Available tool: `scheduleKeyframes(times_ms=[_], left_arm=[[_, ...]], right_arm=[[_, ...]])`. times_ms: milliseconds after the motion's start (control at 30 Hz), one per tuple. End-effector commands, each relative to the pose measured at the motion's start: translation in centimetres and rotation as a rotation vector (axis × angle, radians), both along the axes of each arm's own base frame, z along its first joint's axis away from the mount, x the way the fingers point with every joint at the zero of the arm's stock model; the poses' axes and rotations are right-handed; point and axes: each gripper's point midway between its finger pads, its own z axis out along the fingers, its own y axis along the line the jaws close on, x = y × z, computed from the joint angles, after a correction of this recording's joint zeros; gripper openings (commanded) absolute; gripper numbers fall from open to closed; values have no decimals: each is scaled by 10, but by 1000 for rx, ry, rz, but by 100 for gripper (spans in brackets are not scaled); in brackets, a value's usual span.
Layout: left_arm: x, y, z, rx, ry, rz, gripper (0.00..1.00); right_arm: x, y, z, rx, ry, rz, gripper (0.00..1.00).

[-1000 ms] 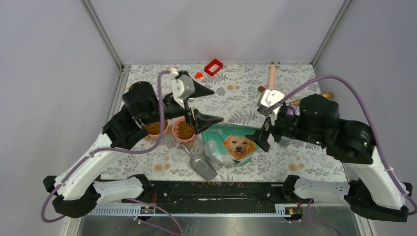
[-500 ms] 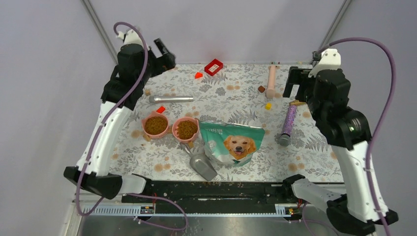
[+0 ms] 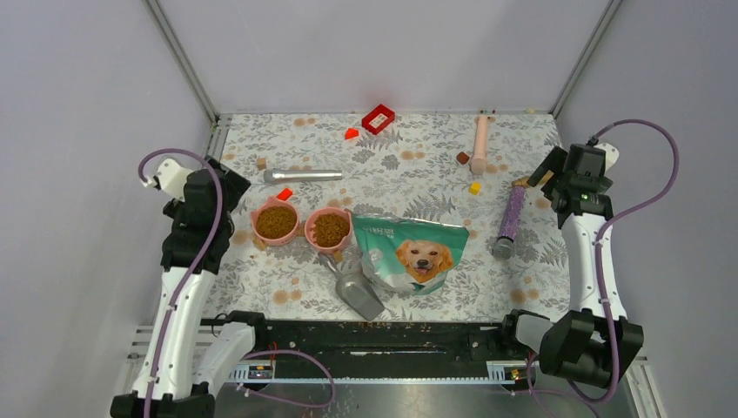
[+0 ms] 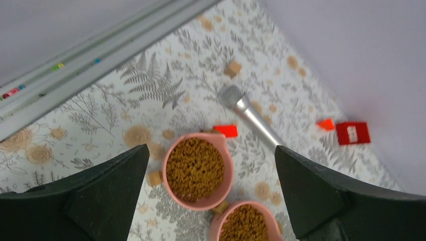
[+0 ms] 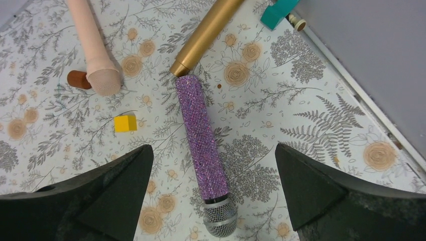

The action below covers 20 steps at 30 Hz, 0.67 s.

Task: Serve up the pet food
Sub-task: Reset both arms

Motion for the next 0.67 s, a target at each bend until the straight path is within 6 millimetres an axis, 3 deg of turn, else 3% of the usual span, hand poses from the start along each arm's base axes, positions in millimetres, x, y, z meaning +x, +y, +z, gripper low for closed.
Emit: scheduleKeyframes(times_ms=[0,100,400,633], left_arm=[[-4,18,15,34,-105,98,99],[4,4,14,28,-136,3,99],[9,-14,17,32,-190,-117,99],[7,-11,14,74,-216,-120,99]], right_arm=[[25,-2,3,11,-176,-13,100],[29,0,6,7,-258,2,99],[15,2,30,-21,-369,-8,99],[18,14,39,-15,-433,66,99]])
